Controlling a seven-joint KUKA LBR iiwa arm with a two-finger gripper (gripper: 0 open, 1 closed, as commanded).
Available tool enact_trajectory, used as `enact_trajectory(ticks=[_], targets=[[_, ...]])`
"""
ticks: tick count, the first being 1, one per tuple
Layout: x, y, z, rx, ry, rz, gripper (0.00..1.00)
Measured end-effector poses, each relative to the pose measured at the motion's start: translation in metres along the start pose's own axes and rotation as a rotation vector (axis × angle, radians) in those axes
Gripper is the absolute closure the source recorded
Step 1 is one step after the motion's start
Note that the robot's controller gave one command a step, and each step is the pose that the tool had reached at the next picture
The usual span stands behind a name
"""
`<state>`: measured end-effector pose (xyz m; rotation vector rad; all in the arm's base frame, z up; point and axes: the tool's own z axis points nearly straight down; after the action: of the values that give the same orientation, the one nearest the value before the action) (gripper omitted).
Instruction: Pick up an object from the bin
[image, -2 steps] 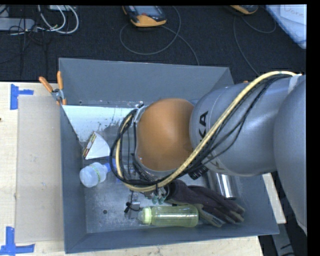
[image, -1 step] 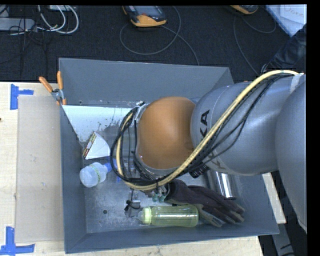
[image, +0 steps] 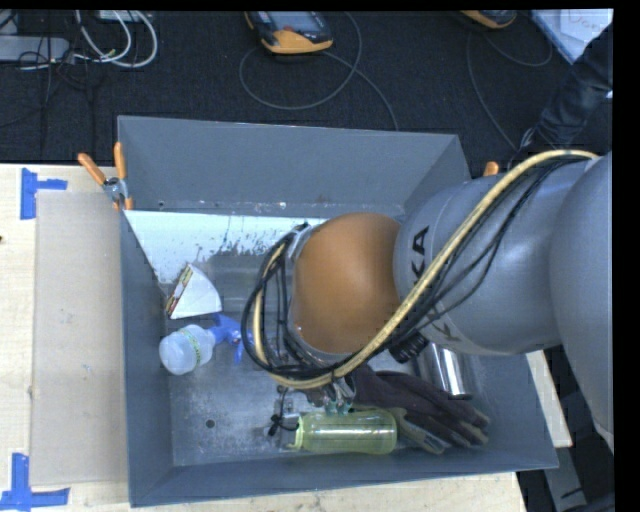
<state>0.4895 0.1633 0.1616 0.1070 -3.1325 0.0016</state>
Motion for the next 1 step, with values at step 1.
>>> enact_trajectory(ticks=[1], targets=[[0.0037, -0.031, 0.0445, 0.0, -0.002, 0.022, 0.0]])
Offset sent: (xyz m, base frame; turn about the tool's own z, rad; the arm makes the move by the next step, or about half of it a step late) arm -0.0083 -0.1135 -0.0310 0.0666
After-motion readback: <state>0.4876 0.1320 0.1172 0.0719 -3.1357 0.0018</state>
